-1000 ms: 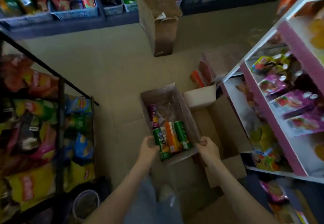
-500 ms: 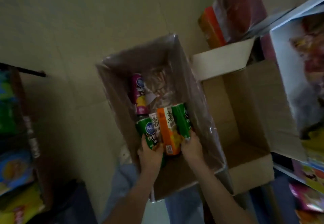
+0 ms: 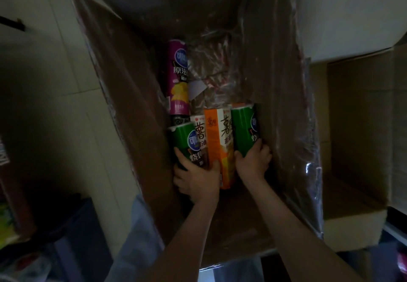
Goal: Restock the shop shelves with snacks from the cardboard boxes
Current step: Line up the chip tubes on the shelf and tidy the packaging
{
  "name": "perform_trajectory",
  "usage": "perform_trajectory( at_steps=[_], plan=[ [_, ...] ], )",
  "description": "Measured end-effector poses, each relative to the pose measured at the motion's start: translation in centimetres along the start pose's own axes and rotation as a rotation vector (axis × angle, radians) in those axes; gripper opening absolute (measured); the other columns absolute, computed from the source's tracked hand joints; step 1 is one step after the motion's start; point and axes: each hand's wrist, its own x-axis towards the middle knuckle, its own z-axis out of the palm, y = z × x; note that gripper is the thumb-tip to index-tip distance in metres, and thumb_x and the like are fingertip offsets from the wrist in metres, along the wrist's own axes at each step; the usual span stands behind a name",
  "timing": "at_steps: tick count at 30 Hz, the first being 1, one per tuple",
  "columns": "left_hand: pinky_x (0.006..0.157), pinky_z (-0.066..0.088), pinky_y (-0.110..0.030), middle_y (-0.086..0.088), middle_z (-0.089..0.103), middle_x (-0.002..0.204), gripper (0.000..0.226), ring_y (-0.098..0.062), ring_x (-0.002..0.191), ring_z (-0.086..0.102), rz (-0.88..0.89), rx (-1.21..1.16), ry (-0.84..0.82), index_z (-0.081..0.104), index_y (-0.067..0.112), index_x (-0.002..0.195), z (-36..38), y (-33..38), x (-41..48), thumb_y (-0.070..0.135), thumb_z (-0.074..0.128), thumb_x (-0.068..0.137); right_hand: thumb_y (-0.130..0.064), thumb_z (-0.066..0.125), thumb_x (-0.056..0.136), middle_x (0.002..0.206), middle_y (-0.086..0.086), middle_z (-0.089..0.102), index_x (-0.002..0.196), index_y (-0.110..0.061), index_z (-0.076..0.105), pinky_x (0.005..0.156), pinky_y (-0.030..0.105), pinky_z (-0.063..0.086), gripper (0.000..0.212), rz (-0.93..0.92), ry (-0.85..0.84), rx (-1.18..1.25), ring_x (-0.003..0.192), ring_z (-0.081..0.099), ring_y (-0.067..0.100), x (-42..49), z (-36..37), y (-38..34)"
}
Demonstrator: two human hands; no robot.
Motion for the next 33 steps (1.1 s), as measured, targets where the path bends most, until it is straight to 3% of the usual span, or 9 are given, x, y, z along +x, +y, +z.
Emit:
perform_trajectory(
  at_steps=[6,9,11,17,26,33],
  plan=[
    [0.107,0.028,-0.049,-0.019,0.027,0.14,0.101,-0.037,0.131,0.029,-0.045,-0.051,-0.019,0.006,0.024,0.153,0.1,0.2,0.6,0.04,0.074,0.079,-0.03,0.061,0.091,0.15,0.018,0.023,0.151,-0.006,0.013,0.109,0.044,0.026,0.08,-0.001,0.091,-0.07,0.137,0.024,0.033,-0.5,0.7,-0.1],
    [0.099,0.041,-0.045,-0.017,0.021,0.139,0.097,-0.034,0.123,0.04,-0.008,-0.158,-0.045,0.007,0.027,0.152,0.5,-0.1,0.5,0.021,0.073,0.081,-0.021,0.063,0.089,0.153,0.018,0.024,0.151,-0.008,0.012,0.11,0.047,0.026,0.081,0.02,0.101,0.053,0.139,0.026,0.034,-0.3,1.2,-0.2],
    [0.096,0.045,-0.045,-0.018,0.021,0.14,0.096,-0.034,0.12,0.044,0.02,-0.102,-0.045,0.003,0.029,0.152,0.6,-0.5,0.6,0.016,0.069,0.084,-0.019,0.066,0.087,0.151,0.018,0.029,0.15,-0.008,0.015,0.11,0.049,0.028,0.082,0.032,0.112,0.144,0.138,0.029,0.036,0.1,1.3,-0.1],
    [0.099,0.04,-0.047,-0.017,0.039,0.14,0.099,-0.034,0.128,0.04,0.165,0.103,-0.026,-0.012,0.029,0.152,0.1,-1.4,0.5,0.026,0.064,0.088,-0.035,0.065,0.089,0.147,0.018,0.031,0.148,-0.004,0.019,0.107,0.047,0.026,0.081,-0.007,0.146,-0.074,0.135,0.03,0.034,0.2,1.4,0.2],
    [0.089,0.048,-0.045,-0.01,0.048,0.122,0.1,-0.03,0.108,0.054,0.198,-0.047,-0.091,-0.01,0.041,0.15,-2.7,-0.5,-2.1,0.044,0.066,0.084,-0.038,0.072,0.081,0.135,0.023,0.042,0.136,0.003,0.037,0.104,0.049,0.031,0.077,-0.103,0.232,-0.102,0.129,0.036,0.038,-2.5,0.1,0.1],
    [0.092,0.048,-0.043,-0.007,0.053,0.127,0.104,-0.027,0.11,0.057,0.258,-0.249,-0.167,-0.002,0.045,0.15,-7.9,0.6,-5.9,0.029,0.073,0.079,-0.04,0.073,0.079,0.128,0.017,0.044,0.135,-0.002,0.039,0.101,0.048,0.034,0.075,-0.152,0.224,-0.019,0.123,0.039,0.034,-8.5,-4.9,-0.5]
  ],
)
